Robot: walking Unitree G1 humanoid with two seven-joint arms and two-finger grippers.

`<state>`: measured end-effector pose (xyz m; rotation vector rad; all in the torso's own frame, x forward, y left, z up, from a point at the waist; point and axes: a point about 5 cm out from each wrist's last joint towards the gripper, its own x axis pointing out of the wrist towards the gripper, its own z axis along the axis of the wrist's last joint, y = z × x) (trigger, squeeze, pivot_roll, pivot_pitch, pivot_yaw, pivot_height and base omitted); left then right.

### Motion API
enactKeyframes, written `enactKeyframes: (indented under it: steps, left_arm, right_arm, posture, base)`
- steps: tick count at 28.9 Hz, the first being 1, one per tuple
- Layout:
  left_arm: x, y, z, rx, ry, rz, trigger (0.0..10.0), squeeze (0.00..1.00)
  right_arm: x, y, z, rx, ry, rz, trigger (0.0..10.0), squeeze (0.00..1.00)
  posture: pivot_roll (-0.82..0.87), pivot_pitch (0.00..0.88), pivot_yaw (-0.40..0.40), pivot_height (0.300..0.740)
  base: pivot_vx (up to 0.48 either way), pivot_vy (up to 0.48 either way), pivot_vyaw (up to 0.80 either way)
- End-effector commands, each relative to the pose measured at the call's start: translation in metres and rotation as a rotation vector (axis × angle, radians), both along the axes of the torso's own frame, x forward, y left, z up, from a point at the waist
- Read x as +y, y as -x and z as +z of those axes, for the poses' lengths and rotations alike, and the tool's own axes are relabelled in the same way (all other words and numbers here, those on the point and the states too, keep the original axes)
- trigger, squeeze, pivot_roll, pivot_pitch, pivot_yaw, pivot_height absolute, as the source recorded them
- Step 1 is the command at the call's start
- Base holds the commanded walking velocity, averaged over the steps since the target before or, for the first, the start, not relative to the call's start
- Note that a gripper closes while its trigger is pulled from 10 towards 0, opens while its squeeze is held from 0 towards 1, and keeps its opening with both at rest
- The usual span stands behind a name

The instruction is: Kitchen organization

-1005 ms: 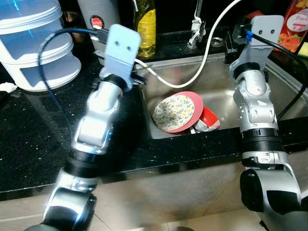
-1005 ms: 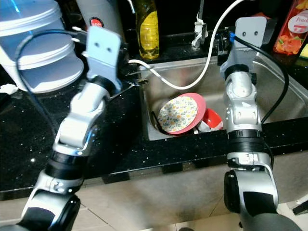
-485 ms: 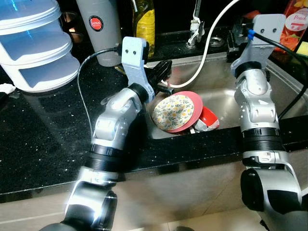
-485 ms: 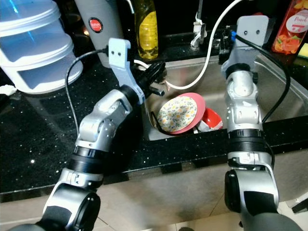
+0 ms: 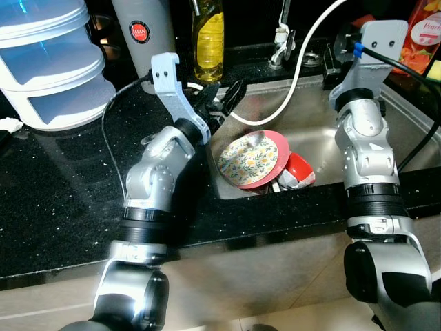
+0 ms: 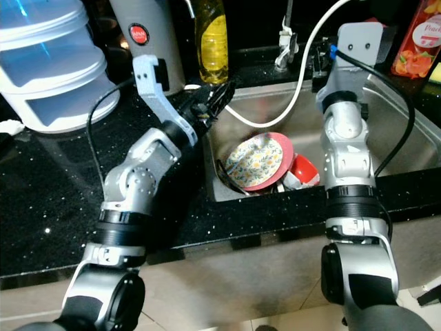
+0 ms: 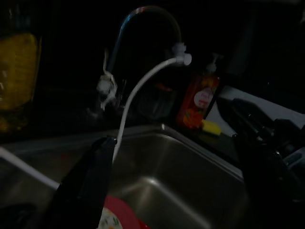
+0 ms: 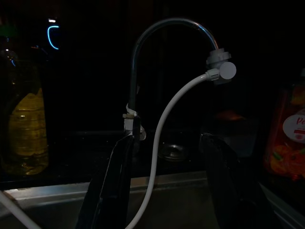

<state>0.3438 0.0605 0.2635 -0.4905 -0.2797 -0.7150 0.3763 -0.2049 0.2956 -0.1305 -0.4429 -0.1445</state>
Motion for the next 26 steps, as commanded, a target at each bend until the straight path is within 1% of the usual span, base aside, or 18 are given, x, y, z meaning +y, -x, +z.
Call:
enactKeyframes:
  steps: [1,4,5,6,7,8,9,11,12,14,16,17,18,20,21,22,24,26]
  left_arm:
    - [0.007,-0.001,0.005,-0.059,-0.105,0.119,10.0,0.0]
    - [0.031,-0.025,-0.013,0.08,-0.353,0.417,10.0,0.0]
    - [0.044,-0.032,-0.02,0.142,-0.402,0.499,10.0,0.0]
    - [0.052,-0.036,-0.024,0.179,-0.426,0.545,10.0,0.0]
    - [0.066,-0.039,-0.027,0.23,-0.434,0.61,10.0,0.0]
    - [0.078,-0.041,-0.028,0.269,-0.425,0.656,10.0,0.0]
    - [0.078,-0.041,-0.028,0.269,-0.425,0.656,10.0,0.0]
    - [0.095,-0.042,-0.028,0.316,-0.405,0.722,10.0,0.0]
    - [0.095,-0.042,-0.028,0.316,-0.405,0.722,10.0,0.0]
    - [0.107,-0.043,-0.029,0.355,-0.378,0.747,10.0,0.0]
    - [0.111,-0.045,-0.031,0.379,-0.363,0.751,10.0,0.0]
    - [0.115,-0.047,-0.037,0.419,-0.344,0.751,10.0,0.0]
    - [0.115,-0.047,-0.037,0.419,-0.344,0.751,10.0,0.0]
    - [0.118,-0.051,-0.041,0.446,-0.339,0.753,10.0,0.0]
    - [0.116,-0.055,-0.043,0.444,-0.351,0.723,10.0,0.0]
    - [0.116,-0.055,-0.043,0.444,-0.351,0.723,10.0,0.0]
    - [0.113,-0.061,-0.05,0.472,-0.366,0.692,10.0,0.0]
    - [0.114,-0.063,-0.054,0.495,-0.359,0.695,10.0,0.0]
  right_arm:
    - [0.002,-0.002,0.002,0.004,0.003,0.006,10.0,0.0]
    - [0.001,-0.002,0.001,0.005,0.002,0.004,10.0,0.0]
    - [0.002,-0.002,0.001,0.005,0.004,0.008,10.0,0.0]
    - [0.003,-0.002,0.001,0.004,0.005,0.011,10.0,0.0]
    - [0.005,-0.002,0.003,-0.001,0.009,0.021,10.0,0.0]
    - [0.008,-0.002,0.005,-0.009,0.015,0.037,10.0,0.0]
    - [0.008,-0.002,0.005,-0.009,0.015,0.037,10.0,0.0]
    - [0.012,-0.003,0.01,-0.021,0.025,0.063,10.0,0.0]
    - [0.012,-0.003,0.01,-0.021,0.025,0.063,10.0,0.0]
    - [0.022,-0.004,0.014,-0.028,0.05,0.118,10.0,0.0]
    - [0.027,-0.004,0.016,-0.029,0.061,0.142,10.0,0.0]
    - [0.035,-0.007,0.017,-0.015,0.068,0.185,10.0,0.0]
    - [0.035,-0.007,0.017,-0.015,0.068,0.185,10.0,0.0]
    - [0.042,-0.01,0.019,-0.002,0.079,0.213,10.0,0.0]
    - [0.051,-0.015,0.019,0.024,0.081,0.24,10.0,0.0]
    - [0.051,-0.015,0.019,0.024,0.081,0.24,10.0,0.0]
    - [0.061,-0.021,0.019,0.075,0.062,0.261,10.0,0.0]
    - [0.063,-0.022,0.019,0.088,0.048,0.265,10.0,0.0]
  posture:
    - [-0.01,0.0,0.025,0.74]
    - [-0.01,0.0,0.023,0.74]
    - [-0.01,0.0,0.023,0.74]
    - [-0.01,0.0,0.023,0.74]
    - [0.0,0.0,0.021,0.74]
    - [0.0,0.0,0.021,0.74]
    - [0.0,0.0,0.021,0.74]
    - [0.01,0.0,0.017,0.74]
    - [0.01,0.0,0.017,0.74]
    - [0.01,0.0,0.014,0.74]
    - [0.0,0.02,0.015,0.74]
    - [0.0,0.04,0.015,0.74]
    - [0.0,0.04,0.015,0.74]
    - [-0.01,0.058,0.013,0.74]
    - [-0.03,0.1,0.006,0.74]
    - [-0.03,0.1,0.006,0.74]
    - [-0.05,0.151,0.013,0.74]
    - [-0.06,0.163,0.018,0.74]
  base:
    - [0.0,0.0,0.0]
    - [0.0,0.0,0.0]
    - [0.0,0.0,0.0]
    - [0.0,0.0,0.0]
    - [0.0,0.0,0.0]
    - [0.0,0.0,0.0]
    - [0.0,0.0,0.0]
    - [0.0,0.0,0.0]
    - [0.0,0.0,0.0]
    - [0.0,0.0,0.0]
    - [0.0,0.0,0.0]
    - [0.0,0.0,0.0]
    - [0.0,0.0,0.0]
    - [0.0,0.0,0.0]
    - [0.0,0.0,0.0]
    - [0.0,0.0,0.0]
    - [0.0,0.0,0.0]
    - [0.0,0.0,0.0]
